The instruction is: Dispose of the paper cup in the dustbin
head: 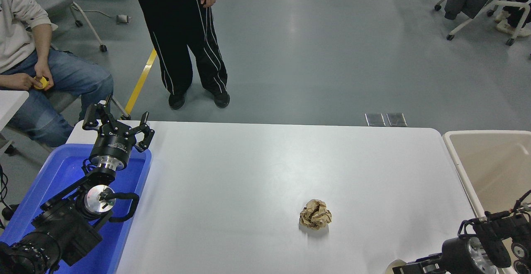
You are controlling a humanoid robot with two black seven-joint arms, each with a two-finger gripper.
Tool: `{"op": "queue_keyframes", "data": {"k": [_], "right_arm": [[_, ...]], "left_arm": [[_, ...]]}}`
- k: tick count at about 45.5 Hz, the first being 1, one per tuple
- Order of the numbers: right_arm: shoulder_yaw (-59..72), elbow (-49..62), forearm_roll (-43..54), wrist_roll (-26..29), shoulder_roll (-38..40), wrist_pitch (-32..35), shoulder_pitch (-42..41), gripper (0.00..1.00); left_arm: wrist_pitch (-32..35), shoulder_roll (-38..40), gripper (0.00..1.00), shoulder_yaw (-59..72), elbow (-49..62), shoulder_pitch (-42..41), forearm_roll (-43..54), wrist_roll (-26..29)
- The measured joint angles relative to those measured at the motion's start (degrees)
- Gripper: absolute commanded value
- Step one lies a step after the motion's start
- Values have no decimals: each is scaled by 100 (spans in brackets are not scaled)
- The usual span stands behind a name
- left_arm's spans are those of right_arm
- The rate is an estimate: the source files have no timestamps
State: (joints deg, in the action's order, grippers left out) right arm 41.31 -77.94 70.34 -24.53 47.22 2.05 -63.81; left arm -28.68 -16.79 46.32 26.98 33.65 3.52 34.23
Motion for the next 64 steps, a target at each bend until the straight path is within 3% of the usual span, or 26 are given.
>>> {"op": "queue_keyframes", "data": {"k": [25, 41, 51, 64], "right_arm": [[9, -1, 70, -167, 78, -26, -130, 0], [-396, -101, -181, -587, 430, 66, -588, 0], [-1157, -250, -625, -741, 874, 675, -1140, 0], [-2602, -337, -1042, -809, 1577, 1970, -1640, 0]], "left_arm": [[0, 0, 100, 0, 0, -1, 0, -1], [0, 0, 100, 0, 0, -2, -1, -1], [-1, 0, 100, 0, 0, -2, -1, 0], [-2, 0, 100, -2, 0, -1, 0, 0]]}}
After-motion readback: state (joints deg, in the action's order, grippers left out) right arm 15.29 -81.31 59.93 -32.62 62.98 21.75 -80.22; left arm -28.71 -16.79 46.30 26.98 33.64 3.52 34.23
